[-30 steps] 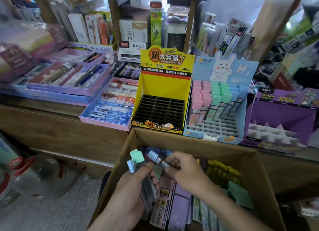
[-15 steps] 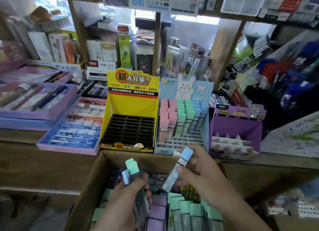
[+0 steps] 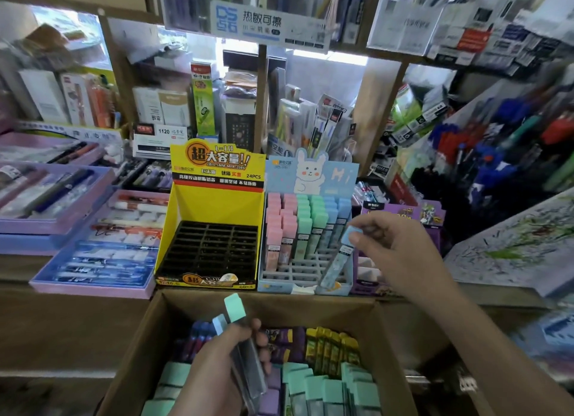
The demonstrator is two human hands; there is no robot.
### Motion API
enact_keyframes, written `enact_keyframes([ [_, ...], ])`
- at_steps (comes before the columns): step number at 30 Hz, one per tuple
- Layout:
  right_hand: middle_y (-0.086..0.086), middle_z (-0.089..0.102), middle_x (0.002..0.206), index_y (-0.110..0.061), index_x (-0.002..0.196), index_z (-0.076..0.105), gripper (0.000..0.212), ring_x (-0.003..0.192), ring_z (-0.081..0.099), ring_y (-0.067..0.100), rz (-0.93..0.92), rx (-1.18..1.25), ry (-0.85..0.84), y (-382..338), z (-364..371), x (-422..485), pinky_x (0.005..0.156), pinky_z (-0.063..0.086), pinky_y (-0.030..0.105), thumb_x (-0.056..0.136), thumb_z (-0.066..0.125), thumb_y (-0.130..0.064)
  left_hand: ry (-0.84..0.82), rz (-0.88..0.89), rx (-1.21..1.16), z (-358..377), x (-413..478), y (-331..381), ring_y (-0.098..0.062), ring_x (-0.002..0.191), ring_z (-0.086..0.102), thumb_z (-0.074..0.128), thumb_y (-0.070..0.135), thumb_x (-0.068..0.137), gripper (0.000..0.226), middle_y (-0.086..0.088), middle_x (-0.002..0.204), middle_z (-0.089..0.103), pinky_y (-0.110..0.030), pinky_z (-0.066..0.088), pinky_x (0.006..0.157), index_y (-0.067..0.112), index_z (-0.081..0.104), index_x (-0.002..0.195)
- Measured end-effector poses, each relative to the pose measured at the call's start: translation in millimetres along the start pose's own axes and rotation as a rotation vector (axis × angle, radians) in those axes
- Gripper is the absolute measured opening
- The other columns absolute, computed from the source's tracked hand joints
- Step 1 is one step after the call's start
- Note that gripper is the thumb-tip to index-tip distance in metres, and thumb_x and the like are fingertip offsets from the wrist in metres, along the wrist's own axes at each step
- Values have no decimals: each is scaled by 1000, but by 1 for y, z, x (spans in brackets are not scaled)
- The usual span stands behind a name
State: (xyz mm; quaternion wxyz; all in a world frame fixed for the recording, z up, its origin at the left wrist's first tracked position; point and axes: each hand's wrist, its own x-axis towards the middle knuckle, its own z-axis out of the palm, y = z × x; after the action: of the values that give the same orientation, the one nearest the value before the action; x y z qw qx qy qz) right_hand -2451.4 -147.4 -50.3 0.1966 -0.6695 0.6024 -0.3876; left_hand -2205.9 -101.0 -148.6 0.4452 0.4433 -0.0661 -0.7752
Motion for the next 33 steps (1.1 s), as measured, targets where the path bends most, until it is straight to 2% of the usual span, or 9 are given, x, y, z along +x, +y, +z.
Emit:
enact_keyframes([
  [6, -4, 66, 79, -16, 96, 75, 6, 76, 57, 5, -101, -242, 73, 3, -14, 36, 67, 45, 9, 91, 77, -16, -5, 4, 6, 1, 2, 0, -25, 34, 52, 37, 9, 102, 29, -16, 53, 56, -31, 47, 34, -1, 58, 84],
  [8, -4, 65, 78, -16, 95, 76, 4, 73, 57, 7, -144, -323, 90, 3, -15, 43, 66, 45, 12, 91, 77, -17, -2, 29, 21, 0, -1, 0, -26, 37, 54, 39, 8, 102, 27, -17, 55, 58, -32, 48, 36, -2, 60, 88],
  [11, -2, 68, 86, -13, 93, 79, 5, 81, 60, 15, -203, -419, 91, 2, -16, 53, 77, 50, 31, 89, 79, -17, 0, 52, 59, 1, -4, 1, -27, 38, 55, 43, 6, 101, 23, -19, 57, 59, -33, 49, 37, -3, 61, 89],
  [13, 0, 68, 89, -13, 92, 80, 5, 86, 59, 16, -208, -445, 74, 3, -15, 57, 80, 51, 35, 88, 79, -16, 21, 62, 85, 3, -7, 2, -26, 37, 55, 44, 3, 101, 23, -20, 55, 58, -32, 49, 36, -5, 60, 88],
  [17, 0, 64, 97, -14, 96, 80, 9, 97, 51, 13, -193, -464, 68, 8, -12, 60, 84, 36, 22, 89, 80, -18, 41, 74, 103, 9, -12, 5, -26, 33, 53, 43, 0, 101, 22, -20, 51, 57, -31, 49, 32, -5, 59, 86],
  [20, 0, 62, 97, -14, 96, 80, 9, 98, 49, 13, -182, -459, 61, 8, -11, 62, 83, 33, 21, 88, 80, -19, 71, 70, 150, 11, -12, 8, -25, 34, 52, 43, -1, 101, 23, -19, 52, 56, -30, 48, 32, -5, 58, 84],
  [24, -5, 66, 92, -13, 91, 82, 6, 92, 55, 12, -171, -447, -8, 5, -14, 63, 78, 36, 21, 88, 81, -18, 74, 63, 157, 9, -12, 7, -24, 38, 52, 44, -1, 101, 22, -19, 58, 55, -29, 47, 34, -5, 59, 85],
  [27, -6, 70, 91, -14, 94, 82, 7, 88, 60, 11, -163, -450, -48, 5, -14, 63, 72, 38, 10, 91, 77, -17, 53, 63, 132, 5, -10, 6, -25, 40, 52, 44, -1, 100, 20, -19, 56, 56, -29, 48, 36, -5, 59, 87],
  [33, -12, 63, 80, -9, 104, 78, 13, 69, 54, 0, -201, -469, -29, 8, -9, 63, 63, 41, 6, 92, 76, -12, 43, 69, 127, -6, -1, 4, -29, 43, 55, 46, 0, 98, 19, -21, 58, 59, -34, 49, 39, -7, 62, 89],
])
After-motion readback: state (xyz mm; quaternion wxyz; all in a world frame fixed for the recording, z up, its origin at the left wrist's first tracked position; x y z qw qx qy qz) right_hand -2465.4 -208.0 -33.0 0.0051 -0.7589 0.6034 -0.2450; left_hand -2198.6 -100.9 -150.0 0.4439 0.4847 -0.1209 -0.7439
